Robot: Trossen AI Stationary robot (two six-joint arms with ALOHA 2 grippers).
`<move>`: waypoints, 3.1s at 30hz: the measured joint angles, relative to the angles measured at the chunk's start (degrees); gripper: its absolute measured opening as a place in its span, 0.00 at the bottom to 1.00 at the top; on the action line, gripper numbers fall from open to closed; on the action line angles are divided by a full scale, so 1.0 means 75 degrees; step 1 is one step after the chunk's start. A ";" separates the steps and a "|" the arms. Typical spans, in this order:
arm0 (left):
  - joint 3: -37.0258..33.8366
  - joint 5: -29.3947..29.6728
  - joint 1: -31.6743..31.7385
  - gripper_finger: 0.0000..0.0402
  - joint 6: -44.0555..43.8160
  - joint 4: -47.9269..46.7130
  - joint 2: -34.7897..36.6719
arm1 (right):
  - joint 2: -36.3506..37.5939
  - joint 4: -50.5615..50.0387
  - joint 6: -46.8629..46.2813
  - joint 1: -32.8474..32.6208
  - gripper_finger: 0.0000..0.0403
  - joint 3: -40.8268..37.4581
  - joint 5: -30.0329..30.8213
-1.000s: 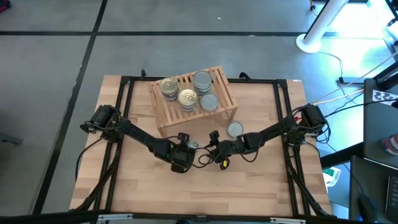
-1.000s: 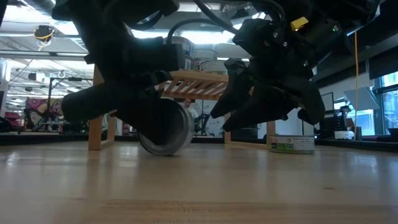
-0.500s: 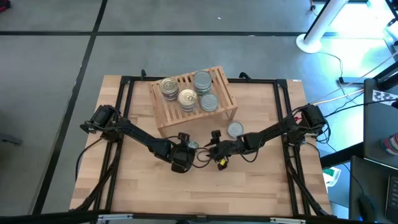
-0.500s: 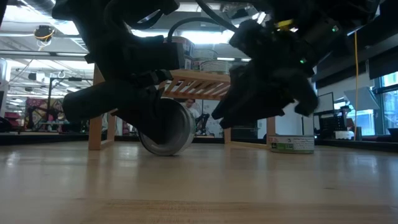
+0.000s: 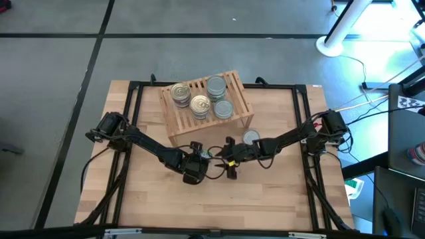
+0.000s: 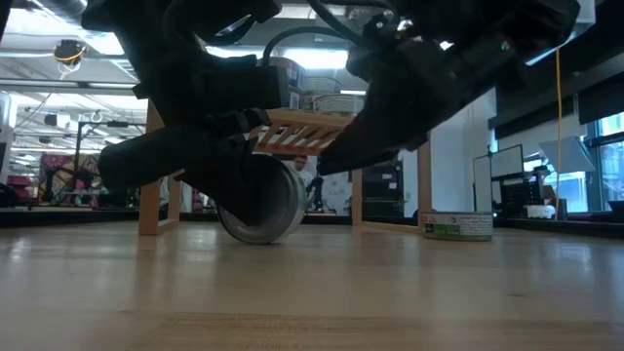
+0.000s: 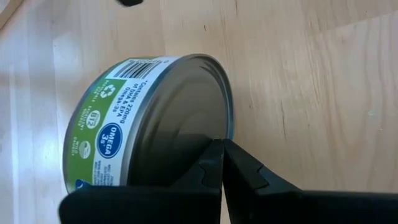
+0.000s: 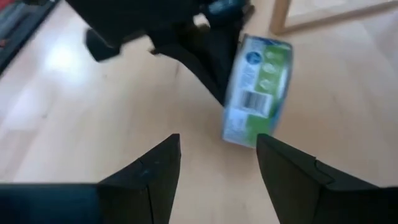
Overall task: Stack canned seafood by type on shelf
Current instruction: Stack the green tuna can on top of the green tuna can on the shelf
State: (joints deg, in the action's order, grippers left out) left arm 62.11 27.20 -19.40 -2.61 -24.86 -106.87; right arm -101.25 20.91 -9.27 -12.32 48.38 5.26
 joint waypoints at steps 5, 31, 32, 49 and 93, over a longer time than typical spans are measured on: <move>0.0000 0.0000 0.0000 0.00 0.0000 0.0000 0.0000 | 0.0000 0.0002 -0.0419 0.0000 0.56 0.0000 -0.0053; 0.0012 -0.0012 0.0000 0.00 0.0011 0.0039 0.0000 | -0.1037 0.0288 -0.1071 0.0112 0.82 0.0661 0.1354; 0.0012 -0.0013 0.0000 0.00 0.0033 0.0045 0.0000 | -0.1037 0.0309 -0.1071 0.0135 0.81 0.0659 0.1349; 0.0011 -0.0032 -0.0003 0.00 0.0181 0.0055 0.0001 | -0.1722 0.0817 -0.0816 0.0248 0.41 0.0977 0.0671; 0.0734 0.1451 -0.0567 0.00 0.0982 0.0190 0.2843 | 0.3212 -0.2908 -0.3191 0.1283 0.38 0.1102 -0.0653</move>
State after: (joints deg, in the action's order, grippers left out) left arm 67.61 38.08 -23.65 4.76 -23.44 -85.55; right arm -77.16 -0.90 -33.20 -2.70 56.64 0.36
